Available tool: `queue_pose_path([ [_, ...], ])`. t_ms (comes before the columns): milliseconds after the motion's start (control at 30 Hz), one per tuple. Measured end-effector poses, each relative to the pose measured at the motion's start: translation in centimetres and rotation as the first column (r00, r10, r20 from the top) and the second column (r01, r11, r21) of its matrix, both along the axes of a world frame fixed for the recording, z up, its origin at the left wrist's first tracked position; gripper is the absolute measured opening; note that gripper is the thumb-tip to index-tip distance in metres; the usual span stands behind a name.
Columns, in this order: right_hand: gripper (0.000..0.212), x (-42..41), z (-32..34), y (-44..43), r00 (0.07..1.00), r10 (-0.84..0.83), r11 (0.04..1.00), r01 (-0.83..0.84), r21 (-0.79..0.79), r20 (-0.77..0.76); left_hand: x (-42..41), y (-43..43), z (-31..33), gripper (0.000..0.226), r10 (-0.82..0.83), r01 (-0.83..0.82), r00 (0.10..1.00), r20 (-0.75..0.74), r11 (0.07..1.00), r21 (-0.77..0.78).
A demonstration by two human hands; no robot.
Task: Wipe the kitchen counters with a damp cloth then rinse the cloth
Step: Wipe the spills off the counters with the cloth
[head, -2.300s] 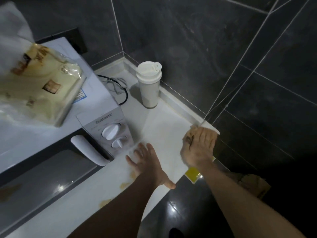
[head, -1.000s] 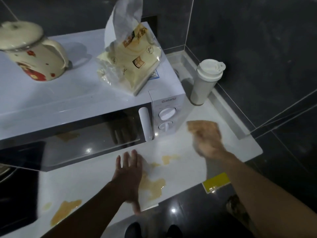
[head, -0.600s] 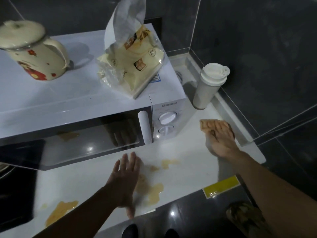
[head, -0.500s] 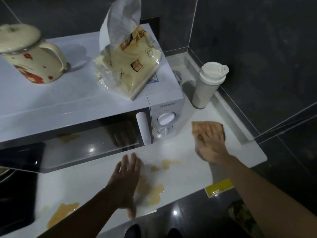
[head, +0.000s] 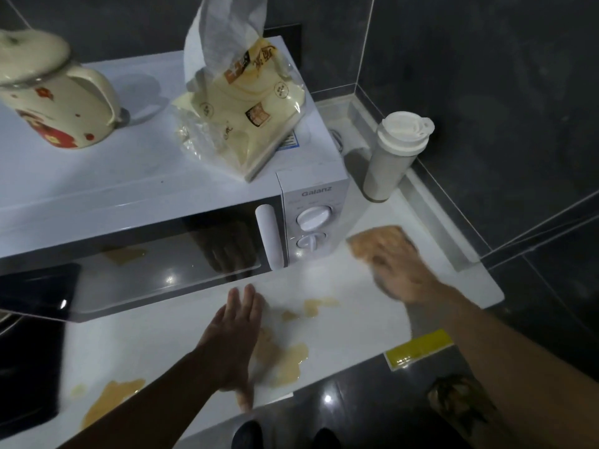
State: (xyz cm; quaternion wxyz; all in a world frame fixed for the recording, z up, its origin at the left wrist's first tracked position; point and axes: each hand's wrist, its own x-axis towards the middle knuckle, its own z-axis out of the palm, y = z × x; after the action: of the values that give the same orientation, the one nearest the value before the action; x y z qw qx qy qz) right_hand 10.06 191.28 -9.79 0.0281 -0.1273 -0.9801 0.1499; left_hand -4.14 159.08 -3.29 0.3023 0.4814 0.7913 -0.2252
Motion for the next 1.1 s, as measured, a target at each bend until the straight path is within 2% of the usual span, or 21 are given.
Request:
queue_pose_path([
  [67,0.048,0.2,0.2,3.2,0.911,-0.412,0.909,0.411,-0.071,0.005,0.1,0.1,-0.1,0.162,0.008,-0.008,1.000,-0.003,1.000,0.003],
  [100,0.054,-0.2,-0.1,2.3,0.884,-0.467,0.884,0.467,0.006,0.023,0.1,0.1,0.0,0.162,0.006,-0.006,1.000,-0.011,1.000,0.003],
  [133,0.055,-0.7,-0.7,0.3,0.909,-0.417,0.908,0.416,0.045,0.008,0.1,0.2,0.0,0.162,0.000,0.000,1.000,-0.014,1.000,-0.001],
  [200,0.051,-0.6,-0.8,-3.7,0.998,-0.061,0.997,0.059,0.058,0.023,0.2,0.1,0.2,0.161,-0.002,0.002,1.000,-0.009,1.000,-0.008],
  [267,0.048,0.5,-0.9,-3.4,0.989,0.147,0.989,-0.147,-0.007,-0.013,0.1,0.1,0.1,0.163,0.000,0.000,1.000,-0.009,1.000,-0.004],
  [333,0.042,0.9,-0.5,0.3,0.987,-0.135,0.987,0.126,-0.102,-0.087,0.2,0.0,-0.1,0.165,0.020,-0.020,1.000,0.009,1.000,-0.006],
  [400,0.058,1.8,0.6,0.4,0.873,-0.486,0.872,0.488,-0.041,0.053,0.1,-0.1,-0.3,0.163,0.035,-0.035,0.999,0.012,0.999,0.007],
  [433,0.060,1.9,0.3,-1.7,0.870,-0.488,0.873,0.488,0.010,0.064,0.1,-0.1,-0.2,0.163,0.034,-0.034,0.999,0.015,0.999,0.009],
  [500,0.054,1.9,0.4,-8.0,0.971,-0.230,0.973,0.230,-0.001,0.066,0.0,-0.1,0.0,0.164,0.030,-0.030,0.999,0.024,1.000,0.007],
  [567,0.057,3.8,-0.2,-11.7,0.983,0.088,0.996,-0.082,-0.044,0.161,0.0,-0.1,0.0,0.164,0.032,-0.032,0.999,0.026,0.999,0.008],
  [600,0.058,4.3,0.0,-11.0,0.979,0.123,0.992,-0.114,-0.059,0.164,0.0,-0.1,0.0,0.165,0.037,-0.038,0.999,0.029,0.999,0.003],
  [633,0.056,4.4,0.0,-9.4,0.989,0.039,0.996,-0.028,-0.084,0.143,0.0,-0.1,0.0,0.165,0.043,-0.044,0.998,0.034,0.999,0.001],
  [667,0.057,4.3,0.0,-7.7,0.982,-0.138,0.982,0.153,-0.111,0.131,0.0,-0.2,-0.1,0.165,0.052,-0.052,0.998,0.039,0.999,0.001],
  [733,0.064,3.2,0.4,-6.4,0.854,-0.478,0.856,0.506,-0.110,0.205,0.0,-0.2,-0.1,0.165,0.070,-0.070,0.996,0.053,0.998,0.003],
  [767,0.064,2.1,0.5,-8.0,0.823,-0.518,0.835,0.546,-0.071,0.235,0.0,-0.1,-0.1,0.165,0.075,-0.075,0.995,0.062,0.997,0.003],
  [800,0.062,1.0,0.2,-10.6,0.851,-0.482,0.865,0.500,-0.038,0.209,-0.1,-0.2,0.0,0.165,0.080,-0.081,0.994,0.072,0.997,0.004],
  [867,0.065,0.5,-0.1,-15.8,0.956,-0.213,0.972,0.227,-0.052,0.201,-0.3,-0.5,-0.2,0.166,0.100,-0.101,0.991,0.091,0.995,0.016],
  [933,0.063,1.3,0.6,-15.8,0.981,-0.030,0.994,0.050,-0.101,0.189,-0.4,-1.0,-0.3,0.166,0.112,-0.117,0.988,0.110,0.992,0.036],
  [967,0.056,1.4,0.8,-14.2,0.990,-0.080,0.987,0.095,-0.128,0.118,-0.4,-1.1,-0.4,0.166,0.114,-0.120,0.987,0.117,0.992,0.043],
  [1033,0.043,1.6,1.6,-11.3,0.911,-0.409,0.902,0.413,-0.125,0.056,-0.6,-1.3,-0.6,0.166,0.100,-0.106,0.990,0.101,0.993,0.053],
  [1100,0.054,0.3,1.7,-12.2,0.776,-0.588,0.775,0.622,-0.114,0.228,-0.8,-1.4,-0.7,0.165,0.062,-0.066,0.996,0.069,0.996,0.059],
])
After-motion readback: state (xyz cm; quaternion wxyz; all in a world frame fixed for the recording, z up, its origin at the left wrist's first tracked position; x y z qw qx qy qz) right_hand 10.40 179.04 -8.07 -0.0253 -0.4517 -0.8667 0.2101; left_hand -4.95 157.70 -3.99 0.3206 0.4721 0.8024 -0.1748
